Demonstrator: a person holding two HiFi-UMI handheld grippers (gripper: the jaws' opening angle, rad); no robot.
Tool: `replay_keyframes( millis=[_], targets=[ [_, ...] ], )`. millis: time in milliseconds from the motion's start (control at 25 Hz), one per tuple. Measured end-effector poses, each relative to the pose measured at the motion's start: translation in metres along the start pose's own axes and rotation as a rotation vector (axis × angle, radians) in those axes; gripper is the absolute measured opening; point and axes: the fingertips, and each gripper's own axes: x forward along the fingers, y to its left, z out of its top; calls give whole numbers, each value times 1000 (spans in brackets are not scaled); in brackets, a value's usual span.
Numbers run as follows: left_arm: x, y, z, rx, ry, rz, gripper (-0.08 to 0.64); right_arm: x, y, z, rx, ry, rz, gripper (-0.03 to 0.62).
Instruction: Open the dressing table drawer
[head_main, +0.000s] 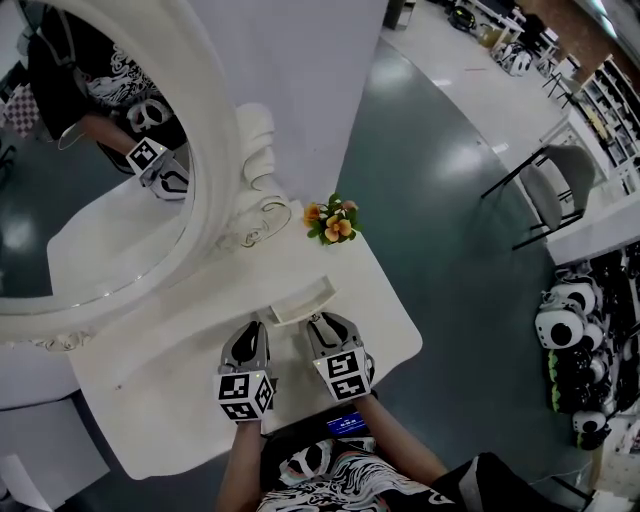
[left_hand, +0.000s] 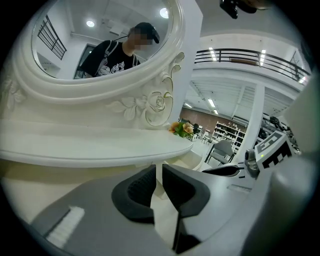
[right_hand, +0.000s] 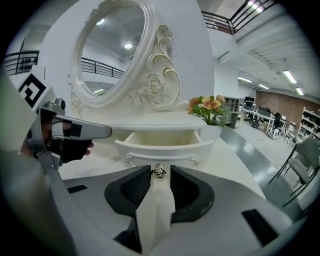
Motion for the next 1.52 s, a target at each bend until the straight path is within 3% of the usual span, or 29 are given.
replay_keyframes(
  millis=[160, 440, 800, 1520],
  targets=[
    [-9, -6, 7, 17, -20, -16, 41, -18, -2, 1, 12, -28, -35, 108],
    [-30, -20, 21, 62, -65, -40, 41, -61, -10, 24, 17, -133, -137, 2],
    [-57, -40, 47, 102, -139, -68, 3, -107, -7, 49, 94, -238, -142, 2],
    [-78, -47, 53, 139, -177, -60, 2, -134, 0, 53, 114, -296, -163, 0]
  ],
)
